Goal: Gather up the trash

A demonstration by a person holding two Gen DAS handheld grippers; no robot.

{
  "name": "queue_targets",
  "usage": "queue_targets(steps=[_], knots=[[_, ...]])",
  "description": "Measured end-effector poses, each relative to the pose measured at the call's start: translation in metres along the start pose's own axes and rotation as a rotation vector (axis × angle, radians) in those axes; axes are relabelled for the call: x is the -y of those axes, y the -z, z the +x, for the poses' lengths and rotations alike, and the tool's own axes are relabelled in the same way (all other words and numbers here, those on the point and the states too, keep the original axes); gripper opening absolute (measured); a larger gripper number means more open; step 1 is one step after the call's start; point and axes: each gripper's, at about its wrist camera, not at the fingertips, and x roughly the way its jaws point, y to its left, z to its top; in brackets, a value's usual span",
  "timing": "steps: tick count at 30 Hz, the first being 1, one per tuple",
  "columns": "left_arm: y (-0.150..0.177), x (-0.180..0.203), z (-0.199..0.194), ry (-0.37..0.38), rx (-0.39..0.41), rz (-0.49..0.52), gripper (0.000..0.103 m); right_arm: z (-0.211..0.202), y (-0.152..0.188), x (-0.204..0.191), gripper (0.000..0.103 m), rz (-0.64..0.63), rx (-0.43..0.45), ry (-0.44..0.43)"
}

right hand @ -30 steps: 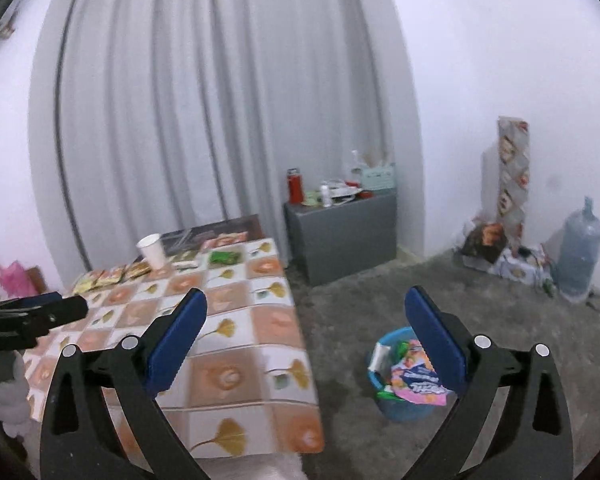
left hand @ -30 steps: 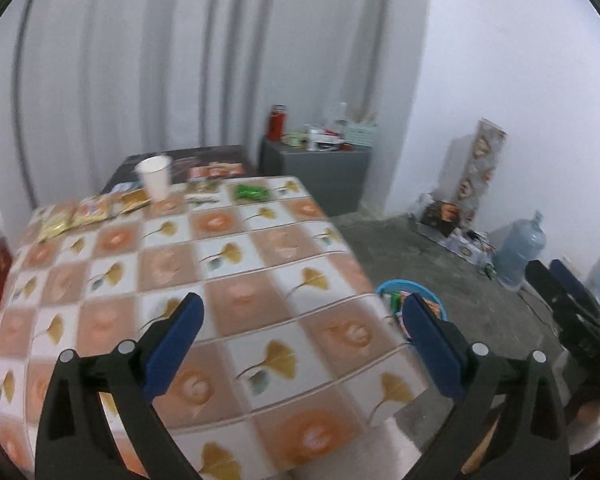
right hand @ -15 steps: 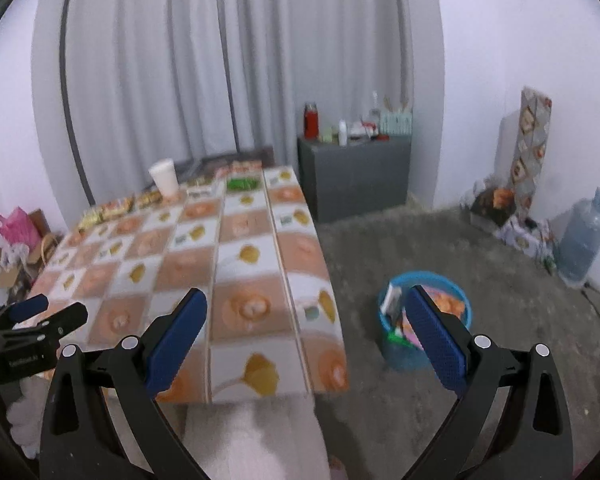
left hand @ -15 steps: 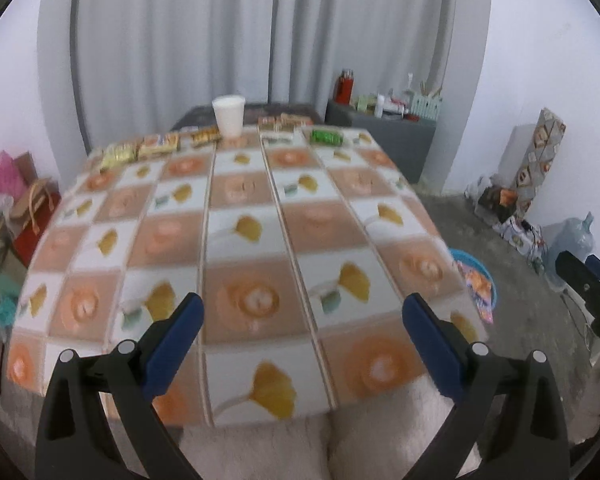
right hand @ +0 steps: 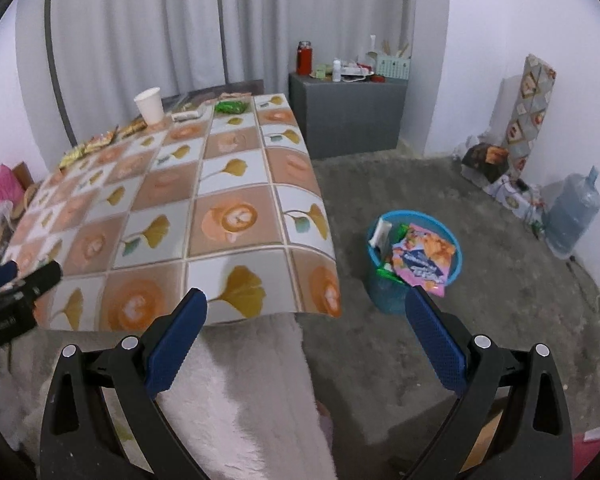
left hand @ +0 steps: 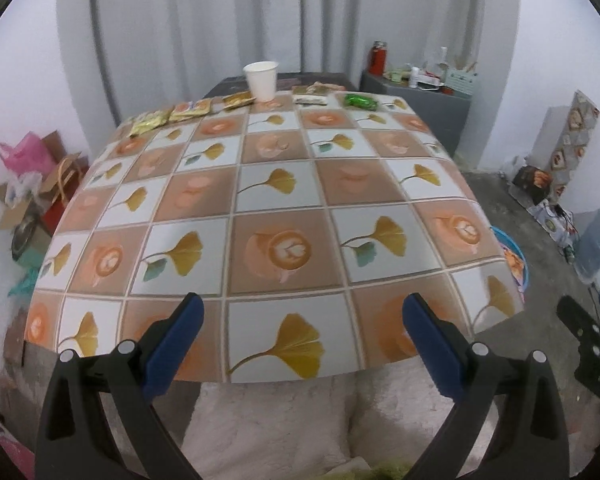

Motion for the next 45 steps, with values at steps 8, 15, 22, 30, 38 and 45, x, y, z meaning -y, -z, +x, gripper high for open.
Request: queue_targets(steps=[8,15,22,30,38,45], knots=[[-0.005,-0.004,-0.001,-0.024,0.014,-0.016,0.097,-0.004,0.003,0.011,0.095,-0.018,-0.005,0.079],[-0.006,0.000,-0.002,-0.020,0.019,-0.017,0.097,-0.004,0.004,0.022,0.095,-0.004,-0.009,0.096],[-0.004,0.009,-0.005,0.000,0.012,-0.014,0.097,-0.003,0.004,0.027,0.095,-0.008,-0.011,0.101],[-0.002,0.019,-0.007,0.007,0.010,0.008,0.097,-0.002,0.007,0.031,0.095,0.003,-0.013,0.108],[-0.002,0.023,-0.006,0.010,0.006,0.017,0.097,-0.002,0.007,0.034,0.095,0.004,-0.013,0.108],[0.000,0.023,-0.004,0.009,0.000,0.023,0.097,-0.001,0.008,0.035,0.095,0.005,-0.017,0.106]])
